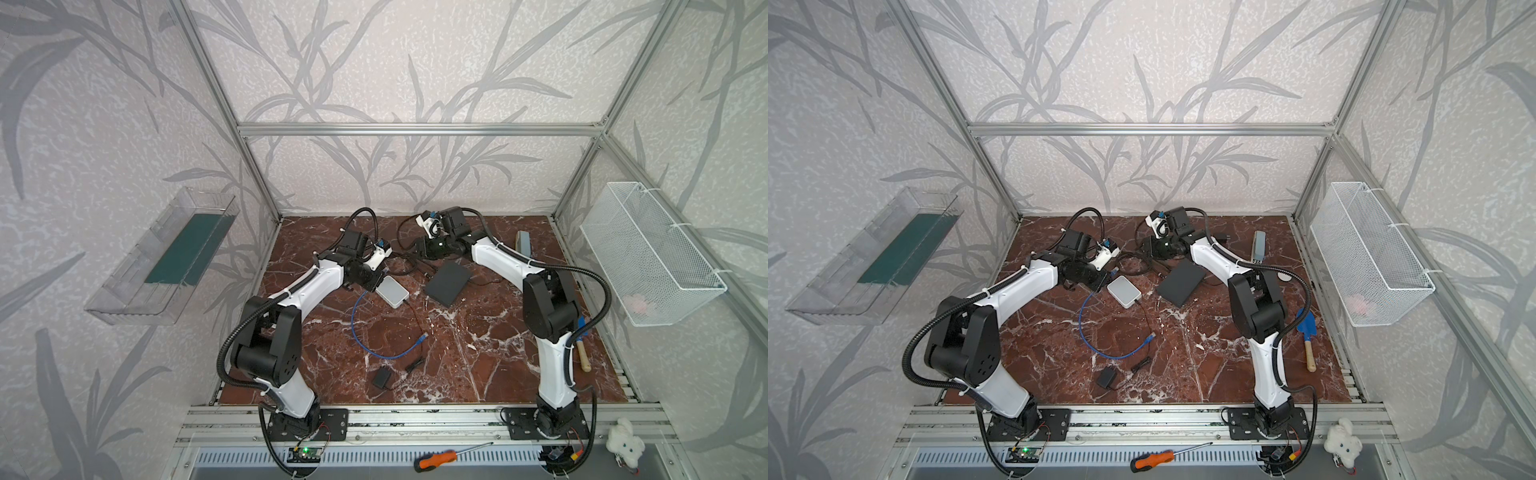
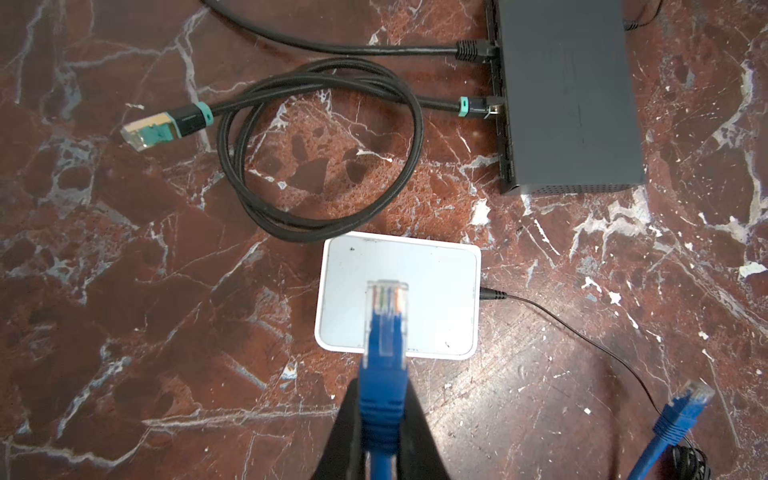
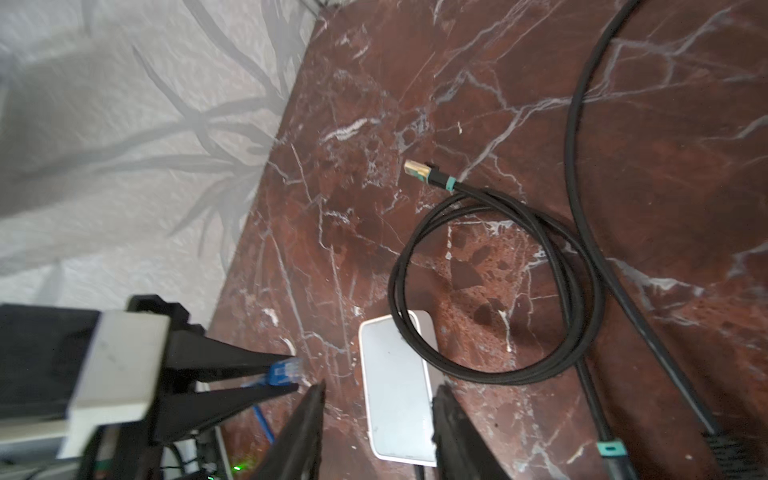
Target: Insert the plug into the switch port
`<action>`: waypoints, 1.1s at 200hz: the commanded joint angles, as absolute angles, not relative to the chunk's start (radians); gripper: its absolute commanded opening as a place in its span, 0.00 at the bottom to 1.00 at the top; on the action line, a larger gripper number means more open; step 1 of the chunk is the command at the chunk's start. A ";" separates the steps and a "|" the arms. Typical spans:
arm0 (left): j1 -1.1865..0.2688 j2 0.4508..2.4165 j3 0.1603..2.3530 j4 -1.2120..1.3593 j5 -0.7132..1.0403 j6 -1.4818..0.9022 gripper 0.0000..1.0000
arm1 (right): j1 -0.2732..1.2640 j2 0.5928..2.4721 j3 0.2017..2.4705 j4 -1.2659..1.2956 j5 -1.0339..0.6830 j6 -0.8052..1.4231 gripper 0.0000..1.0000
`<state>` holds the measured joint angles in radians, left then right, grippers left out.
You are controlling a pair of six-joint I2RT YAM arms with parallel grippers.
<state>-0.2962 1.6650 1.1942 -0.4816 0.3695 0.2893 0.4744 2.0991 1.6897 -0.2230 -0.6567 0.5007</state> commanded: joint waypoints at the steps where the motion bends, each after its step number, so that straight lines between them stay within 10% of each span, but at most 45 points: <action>1: -0.298 1.621 1.192 -0.452 0.401 0.334 0.05 | 0.501 2.087 1.659 -0.118 -0.758 0.756 0.41; 127: -0.298 1.614 1.181 -0.440 0.397 0.334 0.05 | 0.571 2.171 1.637 -0.008 -0.835 0.868 0.38; 220: -0.298 1.614 1.172 -0.423 0.392 0.321 0.05 | 0.572 2.178 1.583 0.139 -0.892 0.948 0.14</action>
